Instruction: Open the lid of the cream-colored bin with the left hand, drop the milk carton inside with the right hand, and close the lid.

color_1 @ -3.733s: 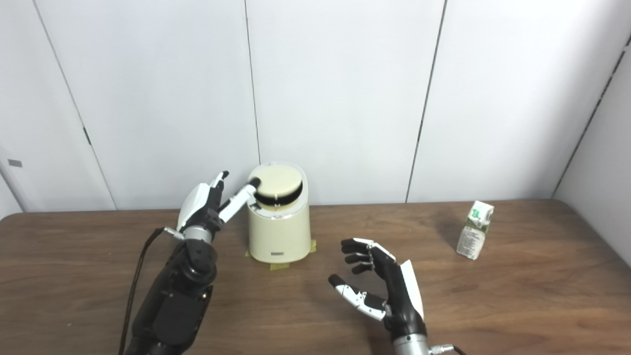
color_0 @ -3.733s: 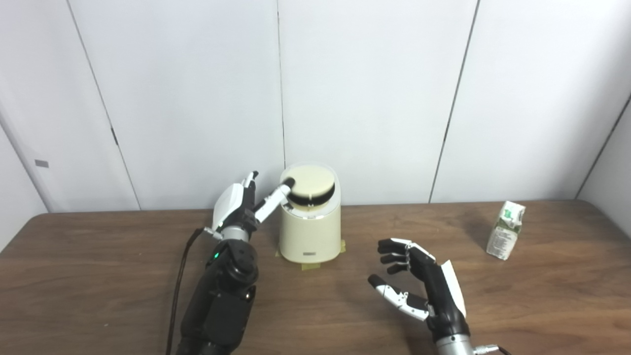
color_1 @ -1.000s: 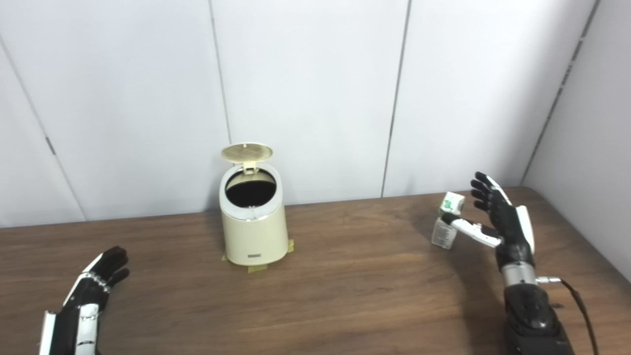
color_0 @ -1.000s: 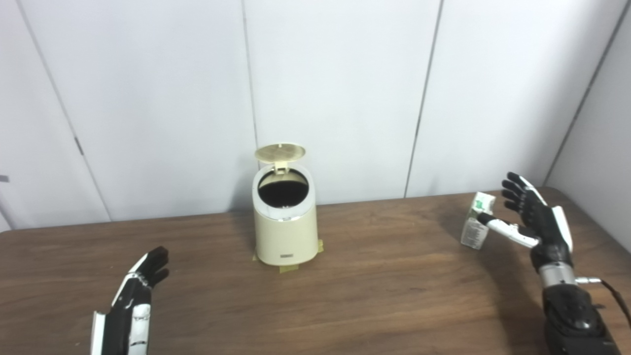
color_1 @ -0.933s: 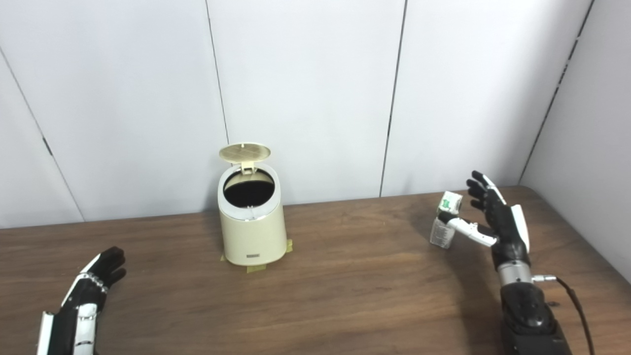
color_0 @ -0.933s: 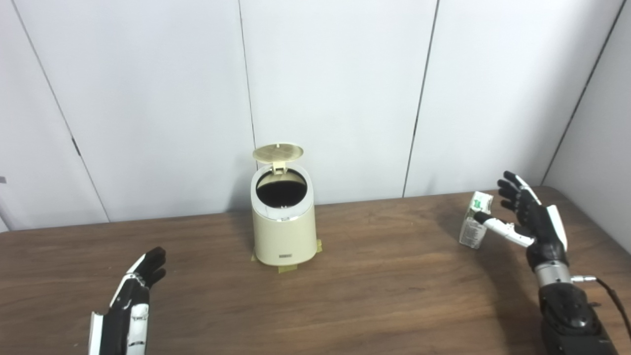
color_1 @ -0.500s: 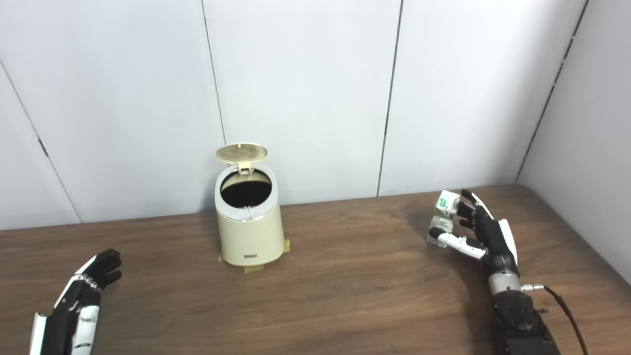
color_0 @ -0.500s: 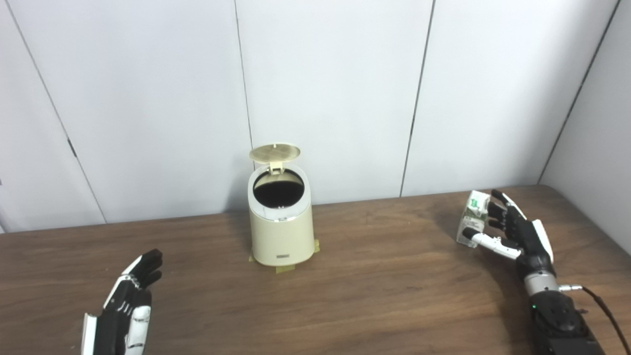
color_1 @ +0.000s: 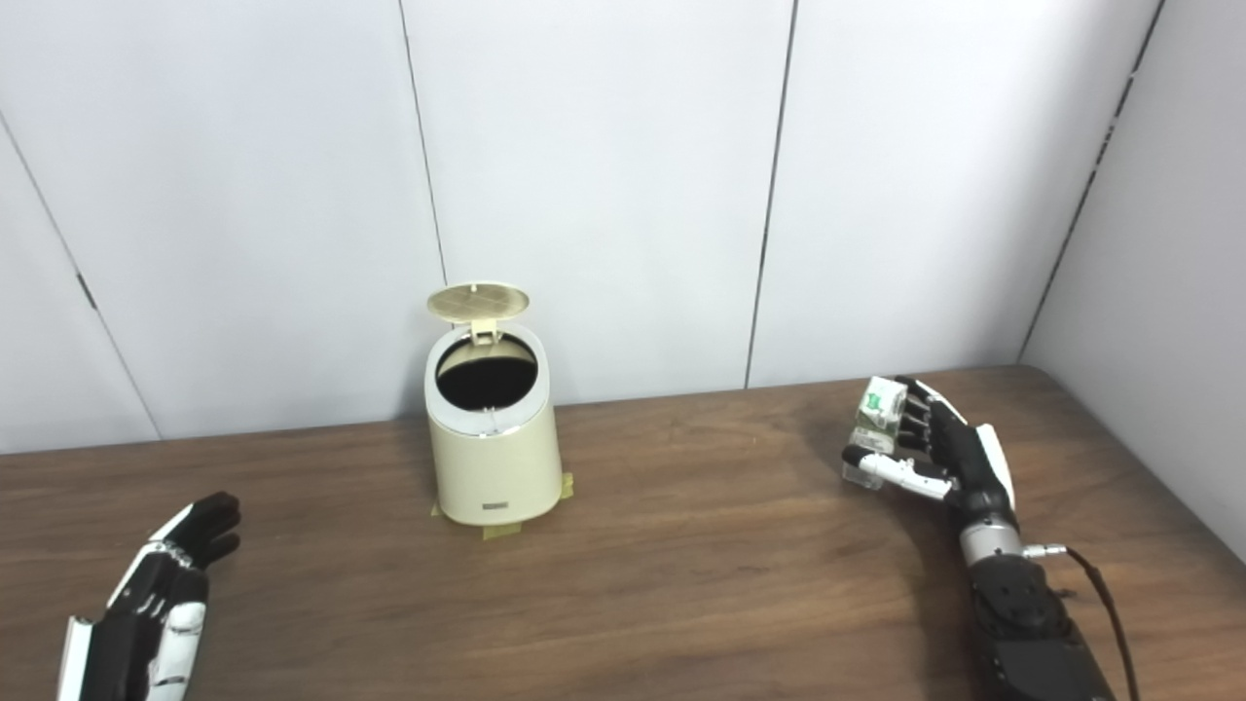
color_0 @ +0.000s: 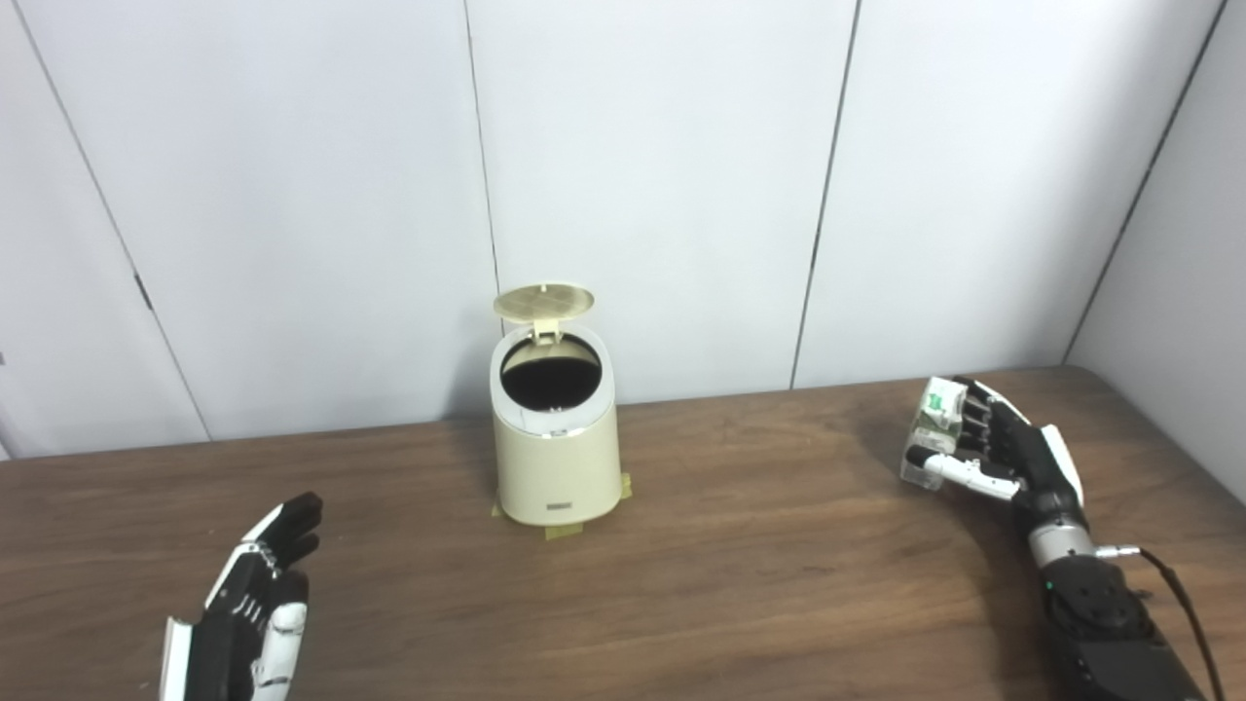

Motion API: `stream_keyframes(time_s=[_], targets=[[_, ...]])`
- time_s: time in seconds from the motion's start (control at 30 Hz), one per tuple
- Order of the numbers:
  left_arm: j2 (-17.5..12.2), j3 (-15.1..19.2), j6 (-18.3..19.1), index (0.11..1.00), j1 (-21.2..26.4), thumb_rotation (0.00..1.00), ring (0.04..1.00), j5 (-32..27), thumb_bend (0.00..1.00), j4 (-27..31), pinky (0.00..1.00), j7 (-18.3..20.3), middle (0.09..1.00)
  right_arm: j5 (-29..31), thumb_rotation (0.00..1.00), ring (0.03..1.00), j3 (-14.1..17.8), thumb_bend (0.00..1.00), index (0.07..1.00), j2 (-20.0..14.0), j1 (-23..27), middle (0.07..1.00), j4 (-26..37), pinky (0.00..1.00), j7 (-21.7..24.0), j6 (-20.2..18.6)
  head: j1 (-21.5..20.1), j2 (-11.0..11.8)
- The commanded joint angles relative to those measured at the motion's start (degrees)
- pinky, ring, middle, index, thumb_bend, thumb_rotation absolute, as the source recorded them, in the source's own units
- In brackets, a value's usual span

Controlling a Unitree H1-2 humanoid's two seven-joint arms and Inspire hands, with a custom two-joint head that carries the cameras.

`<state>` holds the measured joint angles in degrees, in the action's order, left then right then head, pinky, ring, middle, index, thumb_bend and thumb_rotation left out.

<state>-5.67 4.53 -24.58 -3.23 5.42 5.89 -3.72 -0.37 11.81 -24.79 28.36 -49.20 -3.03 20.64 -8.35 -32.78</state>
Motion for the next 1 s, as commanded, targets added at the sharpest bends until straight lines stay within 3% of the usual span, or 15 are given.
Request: stream_keyframes(time_s=[0.0, 0.47, 0.97], targets=[[-1.30, 0.45, -1.35, 0.815, -1.47, 0.75, 0.841, 1.86, 0.42, -1.43, 0.81, 0.02, 0.833, -0.11, 0.28, 0.784, -0.30, 0.94, 0.824, -2.03, 4.04, 0.804, 0.14, 0.76, -0.59, 2.08, 0.13, -0.08], [-1.45, 0.26, -0.05, 0.816, -2.21, 0.72, 0.853, 0.25, 0.45, -0.77, 0.83, 0.91, 0.840, -0.08, 0.30, 0.764, -1.45, 0.98, 0.847, -2.87, 7.84, 0.816, -5.67, 0.72, -0.61, 2.65, 0.53, -0.28], [-1.00, 0.47, 0.13, 0.811, -2.33, 0.71, 0.837, 0.53, 0.46, -0.39, 0.80, 1.36, 0.830, -1.81, 0.27, 0.710, -2.58, 1.00, 0.784, -3.35, 9.82, 0.755, -7.78, 0.66, -3.49, 3.37, 0.79, -0.18]])
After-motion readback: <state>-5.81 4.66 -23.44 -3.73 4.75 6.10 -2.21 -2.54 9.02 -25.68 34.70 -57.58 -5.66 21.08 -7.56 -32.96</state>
